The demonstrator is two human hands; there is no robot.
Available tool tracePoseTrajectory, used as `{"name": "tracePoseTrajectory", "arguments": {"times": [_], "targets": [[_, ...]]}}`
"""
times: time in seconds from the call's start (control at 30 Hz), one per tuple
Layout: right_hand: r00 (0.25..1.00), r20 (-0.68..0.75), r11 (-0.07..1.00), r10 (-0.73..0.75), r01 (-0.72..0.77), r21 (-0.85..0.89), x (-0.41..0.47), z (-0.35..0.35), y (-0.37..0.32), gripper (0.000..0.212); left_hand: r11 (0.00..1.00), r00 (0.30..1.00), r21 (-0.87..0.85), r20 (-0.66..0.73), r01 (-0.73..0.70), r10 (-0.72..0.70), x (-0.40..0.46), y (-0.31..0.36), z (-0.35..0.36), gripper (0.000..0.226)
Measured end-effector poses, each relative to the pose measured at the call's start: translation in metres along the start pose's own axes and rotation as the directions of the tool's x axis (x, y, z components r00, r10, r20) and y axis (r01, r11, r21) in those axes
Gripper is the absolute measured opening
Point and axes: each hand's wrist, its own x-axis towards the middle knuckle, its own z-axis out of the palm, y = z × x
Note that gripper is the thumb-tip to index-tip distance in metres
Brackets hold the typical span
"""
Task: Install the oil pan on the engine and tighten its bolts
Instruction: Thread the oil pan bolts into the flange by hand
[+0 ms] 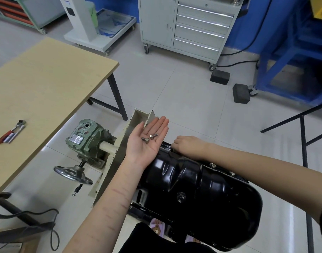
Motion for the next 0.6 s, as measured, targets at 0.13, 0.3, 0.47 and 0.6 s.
{"name": "tracePoseTrajectory", "arguments": {"times": [0.13, 0.3, 0.47, 0.6], "targets": [[0.998, 0.027, 0.998, 0.058, -0.057, -0.038, 0.004, 0.000, 0.000, 0.033, 1.000, 1.000, -0.005, 0.003, 0.000, 0.000, 0.000, 0.000, -0.001, 0.040], [0.940, -0.248, 0.946, 0.234, -0.160, 0.283, -0.007, -0.029, -0.003, 0.037, 1.000, 1.000, -0.014, -0.015, 0.005, -0.006, -0.002, 0.002, -0.001, 0.042], [0.608, -0.761, 0.899, 0.229, 0.168, 0.404, -0.012, -0.097, -0.018, 0.022, 0.998, 0.997, 0.040, -0.050, -0.049, 0.051, 0.001, 0.009, 0.005, 0.045], [0.805, -0.592, 0.976, -0.026, 0.150, 0.160, 0.005, -0.114, -0.031, 0.023, 0.999, 0.999, -0.001, -0.023, -0.048, 0.048, 0.003, 0.021, 0.016, 0.055]]}}
